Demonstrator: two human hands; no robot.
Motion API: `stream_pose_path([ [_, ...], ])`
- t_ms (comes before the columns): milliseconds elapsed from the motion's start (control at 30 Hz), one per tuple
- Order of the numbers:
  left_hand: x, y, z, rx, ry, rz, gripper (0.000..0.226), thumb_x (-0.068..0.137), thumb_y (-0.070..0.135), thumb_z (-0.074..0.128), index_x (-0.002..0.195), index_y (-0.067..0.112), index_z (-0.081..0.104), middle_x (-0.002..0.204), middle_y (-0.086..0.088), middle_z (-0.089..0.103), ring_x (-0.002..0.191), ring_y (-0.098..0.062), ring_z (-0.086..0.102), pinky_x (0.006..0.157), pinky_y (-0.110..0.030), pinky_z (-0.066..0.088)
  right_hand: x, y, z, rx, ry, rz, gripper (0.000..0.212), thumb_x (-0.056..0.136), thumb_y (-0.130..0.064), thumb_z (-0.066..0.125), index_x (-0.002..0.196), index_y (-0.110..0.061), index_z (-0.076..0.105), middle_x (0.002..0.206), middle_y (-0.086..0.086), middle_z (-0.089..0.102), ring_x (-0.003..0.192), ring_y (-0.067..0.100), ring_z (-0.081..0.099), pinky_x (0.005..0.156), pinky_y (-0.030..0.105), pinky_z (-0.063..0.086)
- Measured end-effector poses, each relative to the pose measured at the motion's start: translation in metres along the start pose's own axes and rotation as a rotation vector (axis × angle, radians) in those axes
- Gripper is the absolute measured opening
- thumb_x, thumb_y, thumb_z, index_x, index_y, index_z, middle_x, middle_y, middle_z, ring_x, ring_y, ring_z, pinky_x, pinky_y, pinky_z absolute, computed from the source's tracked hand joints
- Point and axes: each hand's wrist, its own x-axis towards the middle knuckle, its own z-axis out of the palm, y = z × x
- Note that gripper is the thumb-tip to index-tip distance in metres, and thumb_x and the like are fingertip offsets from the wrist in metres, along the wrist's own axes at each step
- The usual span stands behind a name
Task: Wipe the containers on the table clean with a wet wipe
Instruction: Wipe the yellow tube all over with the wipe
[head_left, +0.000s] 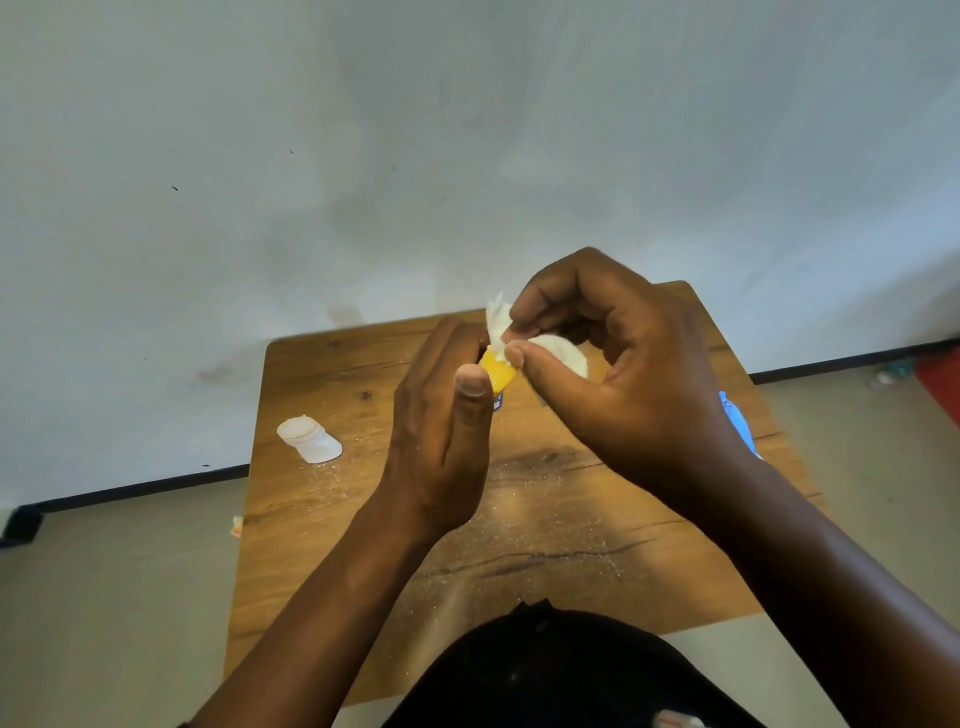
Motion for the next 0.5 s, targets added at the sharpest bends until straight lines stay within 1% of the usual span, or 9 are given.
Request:
stream_pose_path([
  [100,0.001,-0.003,-0.001,-0.032,0.000,0.020,0.044,0.105,0.061,0.009,0.092,0.042,0.046,0.086,0.022,0.048,0.082,0.004,0.052,0.069,-0.007,0.033,-0.004,-0.005,0.002,0.046,-0.066,-0.043,0.016,0.091,-0.010,0.080,0.103,-0.013,0.069,0.092,-0.004,0.073,0.088,0.021,0.073,0.072,0.040,0.061],
  [200,0.002,-0.004,-0.002,-0.018,-0.014,0.028,0.048,0.105,0.060,0.009,0.085,0.036,0.044,0.082,0.019,0.045,0.075,-0.003,0.049,0.065,-0.017,0.033,0.000,0.002,0.002,-0.025,0.009,-0.001,0.016,0.092,-0.010,0.081,0.102,-0.014,0.069,0.092,-0.005,0.073,0.090,0.018,0.072,0.072,0.037,0.061],
  [233,0.002,-0.004,-0.001,0.001,-0.010,0.028,0.049,0.106,0.060,0.009,0.082,0.034,0.043,0.079,0.018,0.043,0.072,-0.004,0.046,0.064,-0.017,0.030,0.002,0.005,0.002,-0.046,0.047,0.020,0.016,0.092,-0.010,0.081,0.102,-0.014,0.069,0.093,-0.005,0.073,0.090,0.017,0.073,0.073,0.037,0.061],
  [300,0.002,-0.004,0.000,0.022,0.006,0.035,0.047,0.106,0.059,0.009,0.079,0.037,0.040,0.074,0.019,0.040,0.069,0.000,0.043,0.062,-0.013,0.027,0.004,0.006,0.003,-0.069,0.079,0.023,0.016,0.091,-0.009,0.081,0.102,-0.013,0.070,0.092,-0.006,0.073,0.090,0.015,0.073,0.074,0.034,0.061],
  [367,0.001,-0.004,0.000,0.016,0.010,0.039,0.043,0.106,0.060,0.009,0.084,0.042,0.041,0.075,0.020,0.041,0.071,0.002,0.046,0.064,-0.009,0.029,0.000,0.002,0.006,-0.072,0.053,-0.032,0.014,0.091,-0.009,0.080,0.101,-0.012,0.070,0.090,-0.006,0.072,0.087,0.014,0.072,0.071,0.029,0.060],
  [433,0.000,-0.005,0.000,-0.010,0.010,-0.004,0.051,0.103,0.065,0.009,0.092,0.036,0.049,0.083,0.021,0.047,0.079,0.003,0.052,0.069,-0.006,0.034,-0.005,-0.003,0.009,-0.050,0.008,-0.085,0.011,0.091,-0.009,0.079,0.098,-0.011,0.071,0.088,-0.007,0.071,0.085,0.012,0.070,0.069,0.020,0.056],
  [500,0.000,-0.006,0.000,-0.016,0.012,-0.021,0.058,0.102,0.067,0.009,0.096,0.029,0.052,0.087,0.021,0.049,0.083,0.003,0.055,0.072,-0.005,0.036,-0.007,-0.001,0.011,-0.051,-0.012,-0.100,0.009,0.092,-0.010,0.078,0.098,-0.011,0.071,0.088,-0.007,0.071,0.085,0.010,0.070,0.071,0.015,0.054],
])
